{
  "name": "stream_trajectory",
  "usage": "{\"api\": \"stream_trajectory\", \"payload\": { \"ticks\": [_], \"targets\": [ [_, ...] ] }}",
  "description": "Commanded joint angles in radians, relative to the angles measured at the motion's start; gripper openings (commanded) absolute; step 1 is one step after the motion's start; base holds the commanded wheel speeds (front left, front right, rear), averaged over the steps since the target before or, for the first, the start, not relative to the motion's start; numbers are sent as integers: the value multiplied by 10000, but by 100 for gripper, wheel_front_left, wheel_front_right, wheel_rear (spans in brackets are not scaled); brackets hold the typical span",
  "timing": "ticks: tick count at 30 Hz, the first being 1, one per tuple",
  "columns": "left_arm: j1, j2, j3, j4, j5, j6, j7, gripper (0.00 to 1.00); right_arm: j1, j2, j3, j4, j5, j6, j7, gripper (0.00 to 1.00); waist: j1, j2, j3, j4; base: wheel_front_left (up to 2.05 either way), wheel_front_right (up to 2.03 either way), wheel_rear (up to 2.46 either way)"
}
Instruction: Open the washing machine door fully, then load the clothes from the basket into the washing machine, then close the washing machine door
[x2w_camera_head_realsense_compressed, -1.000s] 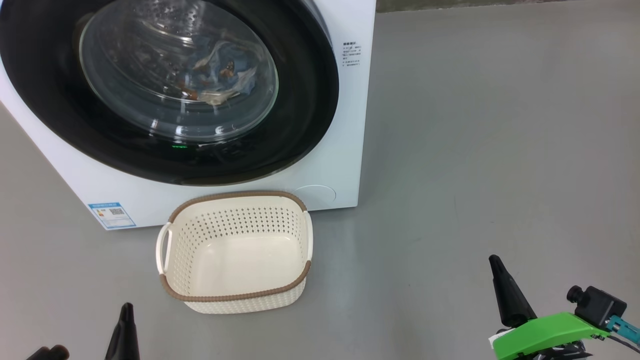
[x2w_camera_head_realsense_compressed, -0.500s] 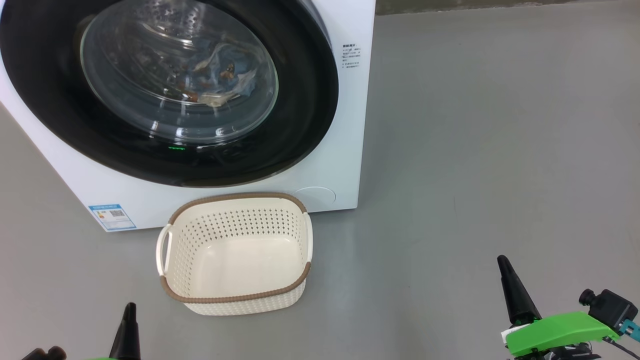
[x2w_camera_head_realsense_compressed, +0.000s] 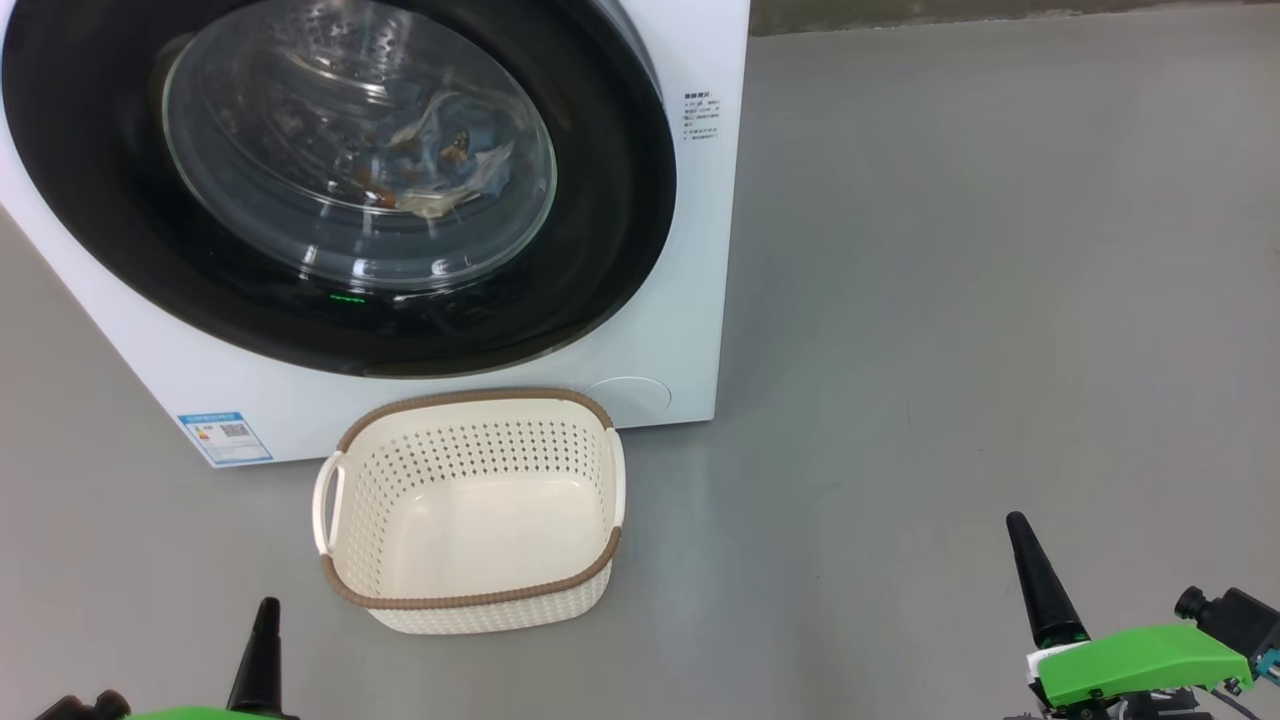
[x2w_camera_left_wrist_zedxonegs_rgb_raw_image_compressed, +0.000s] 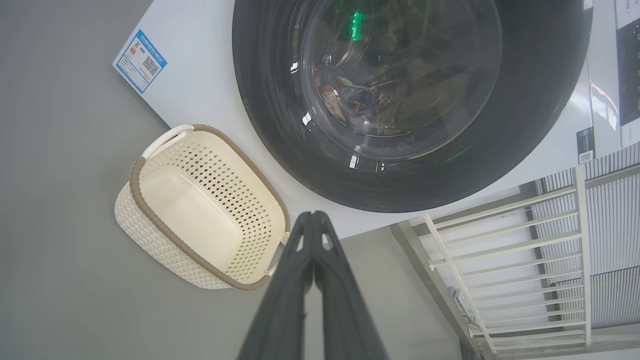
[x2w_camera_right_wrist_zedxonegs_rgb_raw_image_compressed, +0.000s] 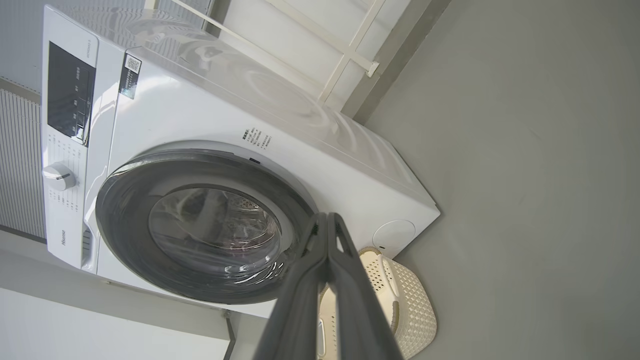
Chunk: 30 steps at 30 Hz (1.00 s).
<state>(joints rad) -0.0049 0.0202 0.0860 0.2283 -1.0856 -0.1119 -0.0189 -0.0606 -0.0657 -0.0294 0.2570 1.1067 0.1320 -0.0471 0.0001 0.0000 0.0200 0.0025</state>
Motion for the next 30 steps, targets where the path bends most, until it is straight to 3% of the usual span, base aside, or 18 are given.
{"api": "stream_trajectory", "payload": {
  "ticks": [1, 30],
  "targets": [
    [-498, 208, 209, -173, -329, -89, 75, 0, -358, -97, 70, -218, 383, -8, 84, 0, -1, 0, -6, -1, 0, 0, 0],
    [-861, 271, 258, 61, -3661, -156, 924, 0, -417, -76, -343, -165, 3709, -12, 950, 0, -1, 0, -117, -17, 0, 0, 0]
  ]
}}
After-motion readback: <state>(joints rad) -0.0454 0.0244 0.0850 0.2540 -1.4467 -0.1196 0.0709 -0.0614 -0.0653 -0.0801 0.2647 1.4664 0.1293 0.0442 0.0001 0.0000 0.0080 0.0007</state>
